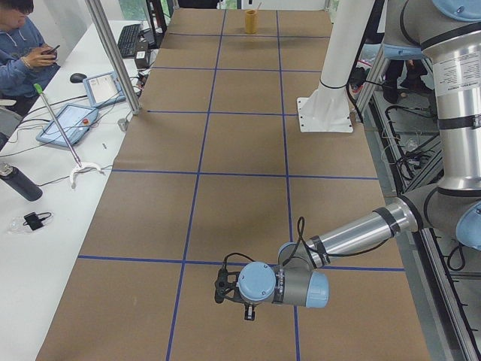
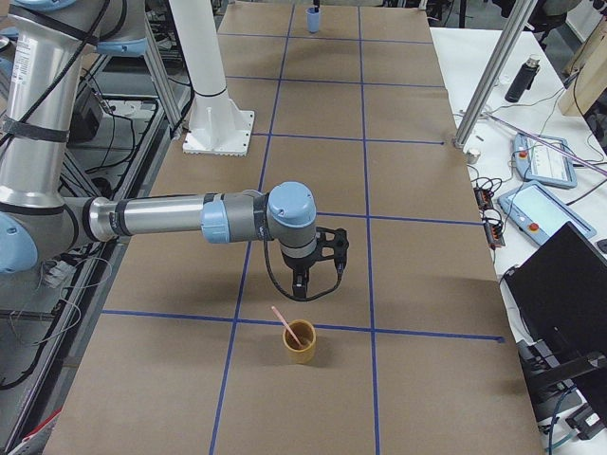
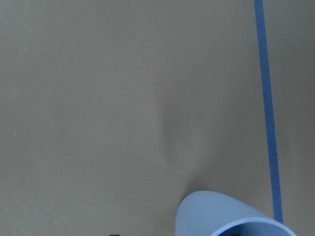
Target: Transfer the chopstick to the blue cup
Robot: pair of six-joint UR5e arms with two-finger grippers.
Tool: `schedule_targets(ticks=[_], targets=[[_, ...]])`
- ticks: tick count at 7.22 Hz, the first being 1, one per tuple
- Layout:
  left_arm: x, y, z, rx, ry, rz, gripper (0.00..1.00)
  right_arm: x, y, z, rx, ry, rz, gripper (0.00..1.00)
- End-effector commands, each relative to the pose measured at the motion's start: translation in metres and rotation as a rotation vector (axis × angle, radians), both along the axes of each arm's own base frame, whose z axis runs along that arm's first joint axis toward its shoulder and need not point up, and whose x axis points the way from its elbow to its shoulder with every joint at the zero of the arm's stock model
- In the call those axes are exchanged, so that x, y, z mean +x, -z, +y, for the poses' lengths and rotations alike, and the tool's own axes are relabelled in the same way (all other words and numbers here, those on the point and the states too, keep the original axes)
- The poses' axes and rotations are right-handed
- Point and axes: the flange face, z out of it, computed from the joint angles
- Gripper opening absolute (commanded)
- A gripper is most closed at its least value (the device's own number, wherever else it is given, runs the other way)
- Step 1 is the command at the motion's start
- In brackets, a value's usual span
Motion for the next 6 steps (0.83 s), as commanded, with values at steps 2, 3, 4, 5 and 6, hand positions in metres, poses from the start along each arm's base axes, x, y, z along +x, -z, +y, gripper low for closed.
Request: schedule_targets(ticks=[2, 3, 4, 5, 6], targets=[[0.005, 0.010, -0.004, 0.002, 0.000, 0.068, 0.00, 0.000, 0.001, 0.000, 0.004, 0.000, -0.003, 1.00], [0.009, 0.047, -0.028, -0.009, 0.042, 0.151, 0.00, 0.000, 0.002, -0.001, 0.007, 0.000, -0.003, 1.00], [0.022, 0.109, -0.056, -0.006, 0.047, 0.232, 0.00, 0.000, 0.002, -0.001, 0.007, 0.000, -0.003, 1.00], [0.037, 0.172, -0.091, -0.053, 0.079, 0.261, 0.00, 0.000, 0.002, -0.001, 0.007, 0.000, -0.003, 1.00], [0.075, 0.228, -0.132, -0.101, 0.078, 0.284, 0.00, -0.001, 0.003, -0.002, 0.008, 0.001, -0.004, 1.00]])
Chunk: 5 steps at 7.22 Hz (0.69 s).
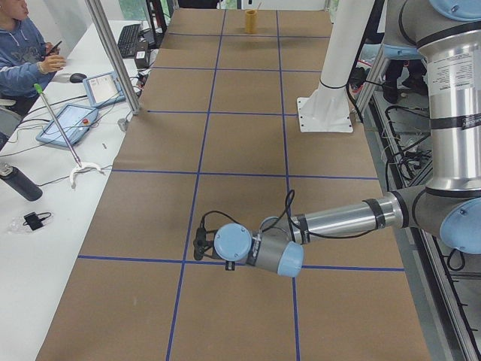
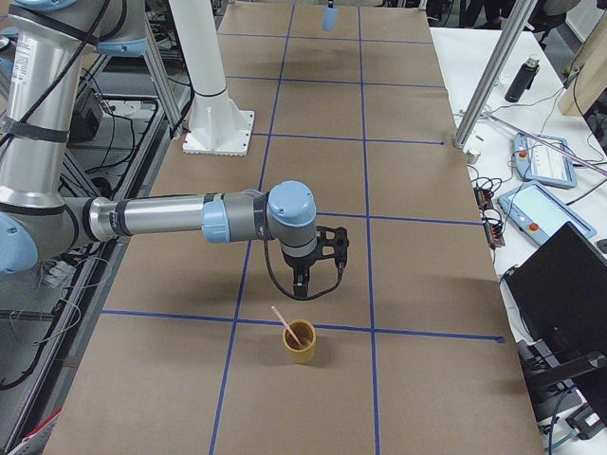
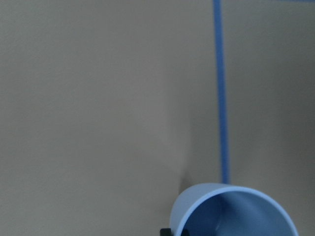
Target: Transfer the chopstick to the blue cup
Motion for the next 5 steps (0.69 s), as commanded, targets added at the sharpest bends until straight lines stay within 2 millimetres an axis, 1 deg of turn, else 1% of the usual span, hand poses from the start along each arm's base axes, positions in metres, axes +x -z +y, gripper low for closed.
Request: schedule_targets(ticks=[1, 2, 3, 4, 5], targets=[[0.090, 0.139, -0.083, -0.093, -0.013, 0.064, 0.00, -0.003, 0.001, -0.001, 0.002, 0.007, -0.003, 1.00], [0.161, 0.214, -0.120, -0.135, 0.002, 0.050, 0.00, -0.005, 0.009, -0.010, 0.011, 0.002, -0.007, 1.00], [0.233, 0.293, -0.136, -0.169, 0.045, 0.049, 0.00, -0.006, 0.018, -0.017, 0.016, -0.011, -0.013, 1.00], [0.308, 0.370, -0.134, -0.208, 0.074, 0.072, 0.00, -0.008, 0.020, -0.018, 0.016, -0.008, -0.015, 1.00], [0.389, 0.421, -0.114, -0.219, 0.093, 0.048, 0.00, -0.009, 0.020, -0.018, 0.016, -0.006, -0.015, 1.00]])
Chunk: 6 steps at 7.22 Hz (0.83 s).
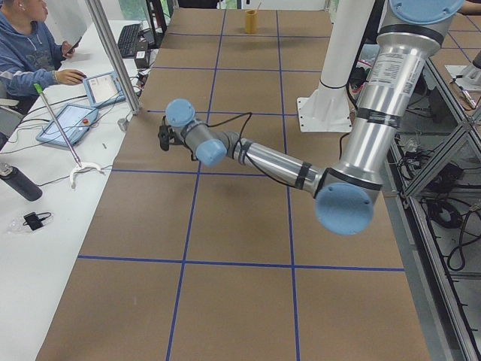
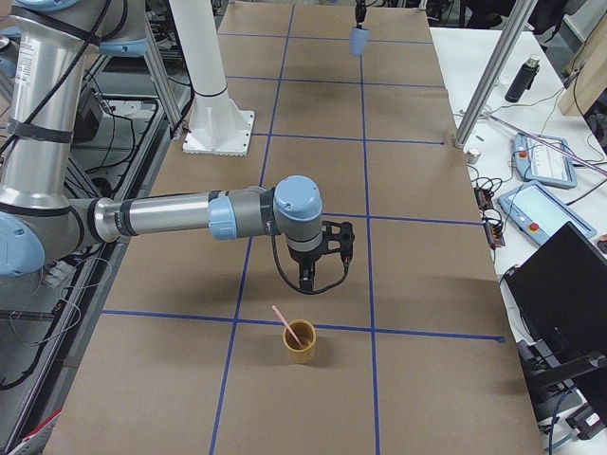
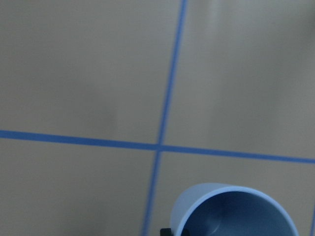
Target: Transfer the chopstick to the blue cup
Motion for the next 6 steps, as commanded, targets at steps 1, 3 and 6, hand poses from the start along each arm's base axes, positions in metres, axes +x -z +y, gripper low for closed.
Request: schedule_targets(ticks=[1, 3, 6], targets=[[0.145, 0.134, 0.024, -0.022, 0.068, -0.096, 0.00, -0.002, 0.002, -0.002, 0.001, 0.002, 0.000, 1.00], [0.228, 0.181, 0.025, 0.035, 0.118, -0.193, 0.00, -0.005, 0.004, -0.001, 0.000, 0.011, -0.030, 1.00], [0.269, 0.185, 0.037, 0.120, 0.122, -0.259, 0.00, -0.005, 0.005, -0.001, 0.004, 0.011, -0.033, 1.00]])
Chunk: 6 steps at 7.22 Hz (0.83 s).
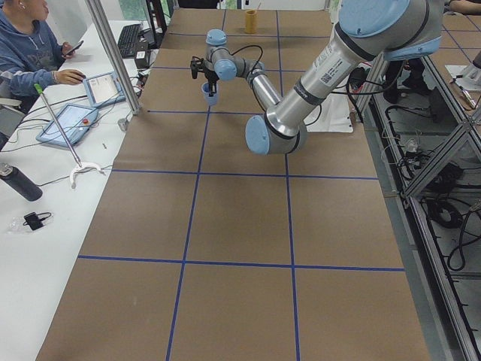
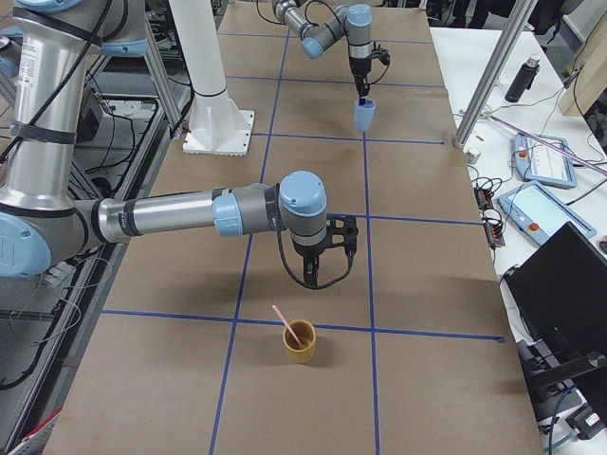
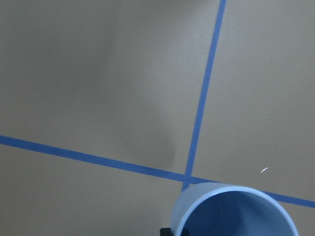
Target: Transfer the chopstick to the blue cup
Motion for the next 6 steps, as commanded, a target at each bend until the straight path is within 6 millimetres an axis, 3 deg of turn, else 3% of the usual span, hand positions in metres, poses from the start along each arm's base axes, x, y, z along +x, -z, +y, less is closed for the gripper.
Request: schedule_targets(ticks=[1, 4, 5, 6], targets=[[0.011, -0.003, 0.004, 0.037, -0.017, -0.033, 0.00, 0.000, 0.001, 0.000, 0.002, 0.000, -0.002, 1.00], [0.030, -0.011, 0.021, 0.065, -0.026, -0.097, 0.00, 0.000, 0.001, 0.000, 0.002, 0.002, -0.002, 1.00], [0.030, -0.010, 0.021, 0.068, -0.027, -0.096, 0.34, 0.000, 0.001, 0.000, 0.002, 0.000, -0.002, 1.00], [0.028, -0.008, 0.023, 0.080, -0.037, -0.093, 0.98, 0.000, 0.001, 0.000, 0.002, 0.000, -0.002, 1.00]])
